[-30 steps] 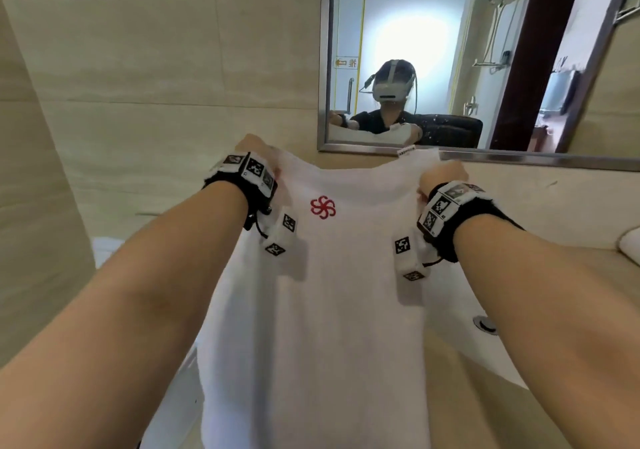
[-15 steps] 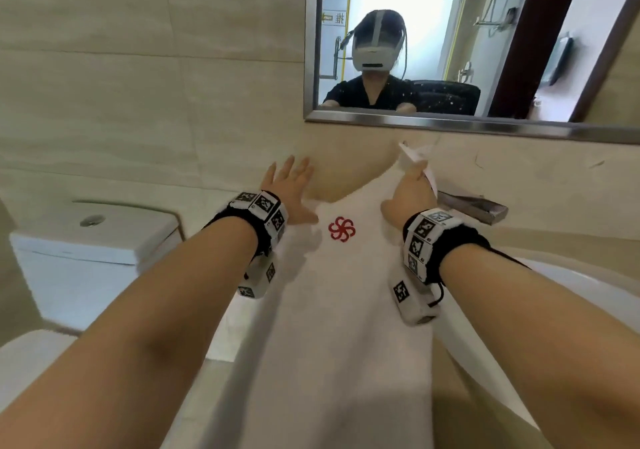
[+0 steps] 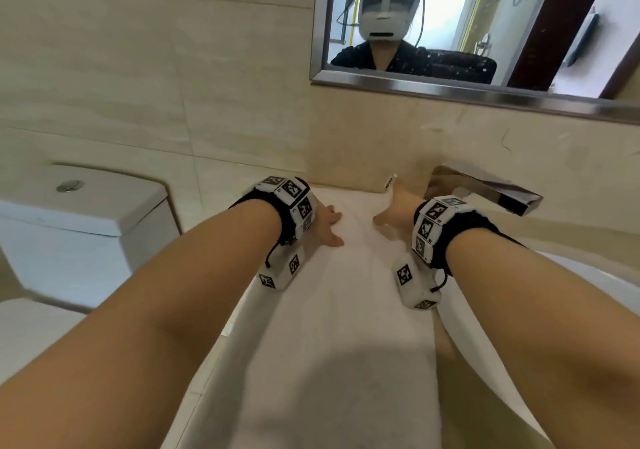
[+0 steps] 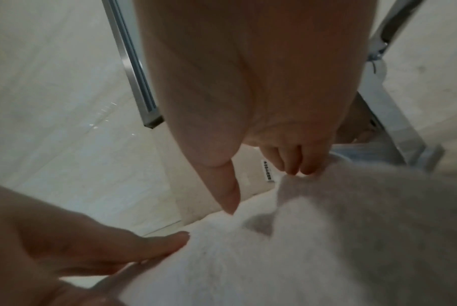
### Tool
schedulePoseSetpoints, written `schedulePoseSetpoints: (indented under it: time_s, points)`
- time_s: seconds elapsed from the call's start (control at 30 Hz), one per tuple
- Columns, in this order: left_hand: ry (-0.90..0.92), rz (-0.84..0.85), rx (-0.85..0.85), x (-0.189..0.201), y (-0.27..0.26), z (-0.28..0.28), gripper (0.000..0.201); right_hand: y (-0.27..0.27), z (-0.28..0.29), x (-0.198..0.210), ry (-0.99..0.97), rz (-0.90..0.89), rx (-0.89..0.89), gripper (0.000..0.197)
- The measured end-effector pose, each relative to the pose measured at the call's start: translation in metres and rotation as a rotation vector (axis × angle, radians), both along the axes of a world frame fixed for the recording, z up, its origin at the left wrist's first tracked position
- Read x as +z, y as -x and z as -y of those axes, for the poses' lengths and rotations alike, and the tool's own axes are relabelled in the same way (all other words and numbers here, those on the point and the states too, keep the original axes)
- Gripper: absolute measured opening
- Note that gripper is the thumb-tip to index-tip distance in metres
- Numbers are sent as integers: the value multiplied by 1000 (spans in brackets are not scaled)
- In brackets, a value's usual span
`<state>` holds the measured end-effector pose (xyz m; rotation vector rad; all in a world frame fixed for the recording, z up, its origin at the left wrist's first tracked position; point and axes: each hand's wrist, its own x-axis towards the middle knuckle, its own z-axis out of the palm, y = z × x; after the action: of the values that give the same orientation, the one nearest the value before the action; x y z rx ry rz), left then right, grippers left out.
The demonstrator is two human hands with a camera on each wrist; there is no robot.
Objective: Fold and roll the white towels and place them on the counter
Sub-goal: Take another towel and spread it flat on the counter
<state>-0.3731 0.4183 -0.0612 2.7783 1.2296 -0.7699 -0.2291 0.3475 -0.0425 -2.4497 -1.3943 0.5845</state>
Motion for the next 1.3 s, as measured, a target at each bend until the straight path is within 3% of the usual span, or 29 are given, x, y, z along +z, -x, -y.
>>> schedulePoseSetpoints:
  time_s: [0.17, 0.33, 0.43, 0.6, 0.7, 0.8, 0.87, 0.97, 1.03, 1.17, 1.23, 1.3]
  points:
    - [-27, -96, 64, 3, -16, -5, 74, 24, 26, 28, 150, 256, 217, 57]
    - [-93, -62, 4, -10, -34, -29, 80, 49, 70, 35, 510, 186, 330, 68]
    - [-104, -9, 31, 25, -14, 33, 83, 55, 77, 23, 471, 394, 373, 65]
    - [0, -92, 168, 40, 34, 121, 81, 63, 97, 7, 301, 577, 382, 68]
    - [10, -115, 157, 39, 50, 152, 79, 65, 117, 4, 191, 437, 337, 52]
    - [144, -129, 197, 41, 63, 182, 85, 69, 135, 9, 136, 357, 285, 47]
    - [218, -135, 226, 34, 71, 195, 105, 73, 145, 18, 126, 296, 232, 52]
    - [114, -84, 169, 18, 73, 197, 134, 67, 162, 33, 55, 233, 79, 46]
    - [75, -115, 112, 20, 76, 208, 130, 59, 177, 33, 58, 149, 2, 38]
    - [-26, -31, 133, 25, 86, 230, 87, 64, 207, 20, 209, -77, 3, 33]
    - [-24, 11, 170, 21, 89, 230, 83, 75, 221, 15, 198, -238, -46, 30]
    - [-73, 86, 145, 13, 86, 227, 88, 82, 234, 9, 144, -385, -98, 39]
